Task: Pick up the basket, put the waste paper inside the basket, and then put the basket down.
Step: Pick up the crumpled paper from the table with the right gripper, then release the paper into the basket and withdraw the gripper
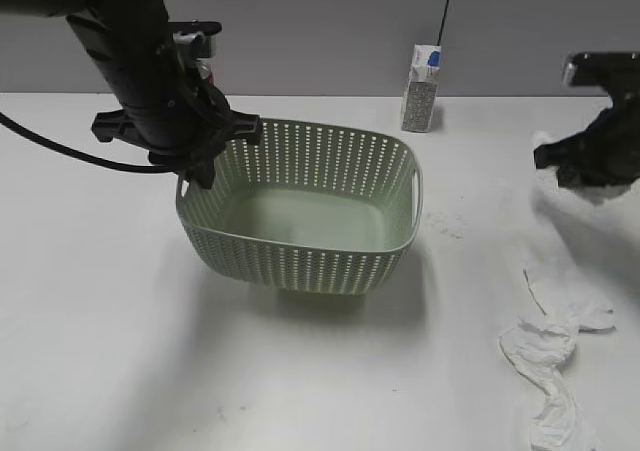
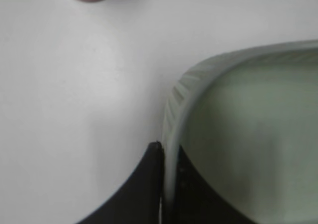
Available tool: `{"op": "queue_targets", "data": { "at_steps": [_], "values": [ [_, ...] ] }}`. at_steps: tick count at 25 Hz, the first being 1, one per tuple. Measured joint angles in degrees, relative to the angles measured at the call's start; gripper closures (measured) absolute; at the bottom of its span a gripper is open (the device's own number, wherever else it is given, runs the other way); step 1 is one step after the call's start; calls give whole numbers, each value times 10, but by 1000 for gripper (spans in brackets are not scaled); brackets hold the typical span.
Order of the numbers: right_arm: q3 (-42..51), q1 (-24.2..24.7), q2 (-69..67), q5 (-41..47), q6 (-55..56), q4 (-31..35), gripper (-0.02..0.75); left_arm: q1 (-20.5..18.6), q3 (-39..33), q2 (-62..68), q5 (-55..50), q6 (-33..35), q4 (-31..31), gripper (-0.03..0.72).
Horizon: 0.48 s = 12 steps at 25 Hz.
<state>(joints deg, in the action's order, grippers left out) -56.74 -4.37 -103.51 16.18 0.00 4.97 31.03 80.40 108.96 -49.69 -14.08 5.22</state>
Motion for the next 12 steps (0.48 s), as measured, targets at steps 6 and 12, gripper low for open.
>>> {"op": "queue_targets", "data": {
  "at_steps": [6, 12],
  "values": [
    [-20, -125, 156, 17, -126, 109, 715, 0, 0, 0, 8, -9, 1, 688],
    [-46, -261, 155, 5, -155, 173, 717, 0, 0, 0, 13, -11, 2, 688]
  ]
}}
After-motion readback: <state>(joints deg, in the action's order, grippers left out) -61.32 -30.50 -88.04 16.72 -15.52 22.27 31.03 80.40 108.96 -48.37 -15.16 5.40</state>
